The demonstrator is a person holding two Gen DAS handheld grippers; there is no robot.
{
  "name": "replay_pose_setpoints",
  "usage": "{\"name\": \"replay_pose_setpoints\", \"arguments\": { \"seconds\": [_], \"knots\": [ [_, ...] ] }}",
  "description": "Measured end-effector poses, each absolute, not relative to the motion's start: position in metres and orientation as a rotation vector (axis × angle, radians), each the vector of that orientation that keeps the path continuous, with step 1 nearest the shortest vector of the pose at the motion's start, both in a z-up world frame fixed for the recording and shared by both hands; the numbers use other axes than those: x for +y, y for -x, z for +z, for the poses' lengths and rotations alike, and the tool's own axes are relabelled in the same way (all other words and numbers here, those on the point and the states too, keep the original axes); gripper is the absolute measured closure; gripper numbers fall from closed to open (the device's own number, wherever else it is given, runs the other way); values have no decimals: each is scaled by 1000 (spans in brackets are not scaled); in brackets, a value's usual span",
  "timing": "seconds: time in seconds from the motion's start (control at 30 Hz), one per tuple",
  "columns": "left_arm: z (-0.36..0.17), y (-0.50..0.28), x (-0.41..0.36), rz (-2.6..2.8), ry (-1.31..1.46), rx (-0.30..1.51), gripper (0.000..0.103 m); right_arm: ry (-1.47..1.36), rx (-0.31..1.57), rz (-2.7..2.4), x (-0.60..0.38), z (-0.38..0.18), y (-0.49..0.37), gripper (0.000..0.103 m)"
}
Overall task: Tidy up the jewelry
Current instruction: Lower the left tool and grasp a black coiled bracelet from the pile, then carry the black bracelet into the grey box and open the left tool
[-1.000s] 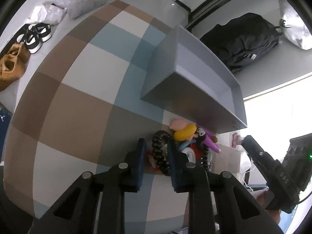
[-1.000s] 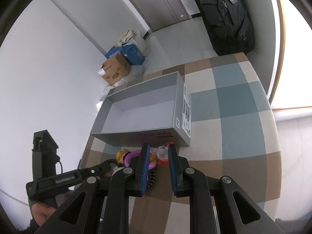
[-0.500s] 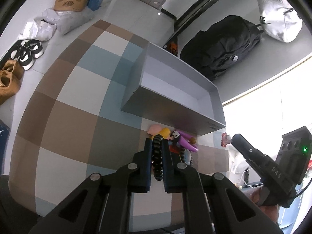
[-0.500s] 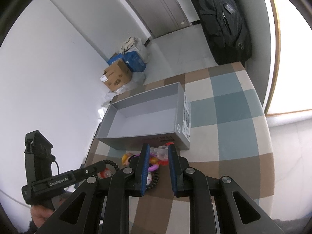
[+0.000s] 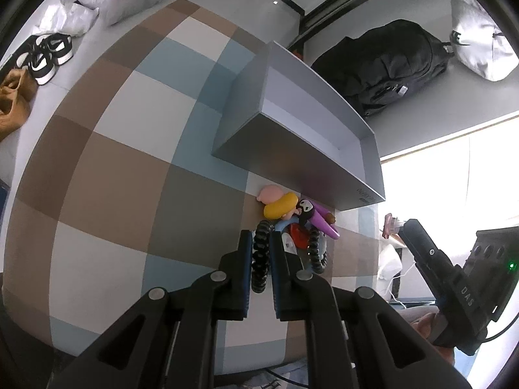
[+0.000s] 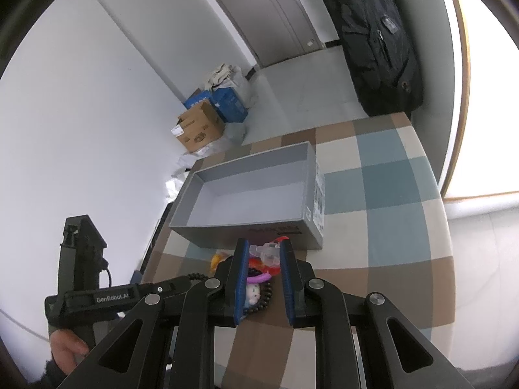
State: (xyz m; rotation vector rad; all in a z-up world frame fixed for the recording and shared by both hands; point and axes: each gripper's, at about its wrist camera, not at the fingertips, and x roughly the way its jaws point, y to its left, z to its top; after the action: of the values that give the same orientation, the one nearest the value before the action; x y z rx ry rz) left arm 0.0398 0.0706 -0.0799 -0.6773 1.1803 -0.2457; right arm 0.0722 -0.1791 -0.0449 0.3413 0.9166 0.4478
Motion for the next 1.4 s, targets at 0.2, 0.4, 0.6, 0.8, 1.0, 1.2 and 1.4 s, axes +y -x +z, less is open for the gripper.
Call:
{"name": "replay_pose_setpoints", "arguments": {
  "seconds": [0.2,0.4,0.6,0.8,1.0,1.2,1.4],
  "knots": [
    [-75,-38,69,-256,649,1166,97,-337,910,447,-178,-44,-72,85],
    [-67,-36,70,-278,670,1157,98,-335,889,451,-178,-39,-69,85],
    [-51,-38,70,-327,698,1137,98,-343,871,462,-177,-32,-71,85],
    [-18,-50,69,-384,722,1071,98,-360,849,481,-176,-24,-80,85],
    [4,-83,56,-372,659,1041,98,-380,837,493,-174,-19,-102,85],
    [3,-120,47,-377,619,1041,98,-422,854,492,-174,-21,-127,85],
    [-21,-136,47,-370,625,1077,98,-457,901,508,-164,-32,-151,85]
  ]
}}
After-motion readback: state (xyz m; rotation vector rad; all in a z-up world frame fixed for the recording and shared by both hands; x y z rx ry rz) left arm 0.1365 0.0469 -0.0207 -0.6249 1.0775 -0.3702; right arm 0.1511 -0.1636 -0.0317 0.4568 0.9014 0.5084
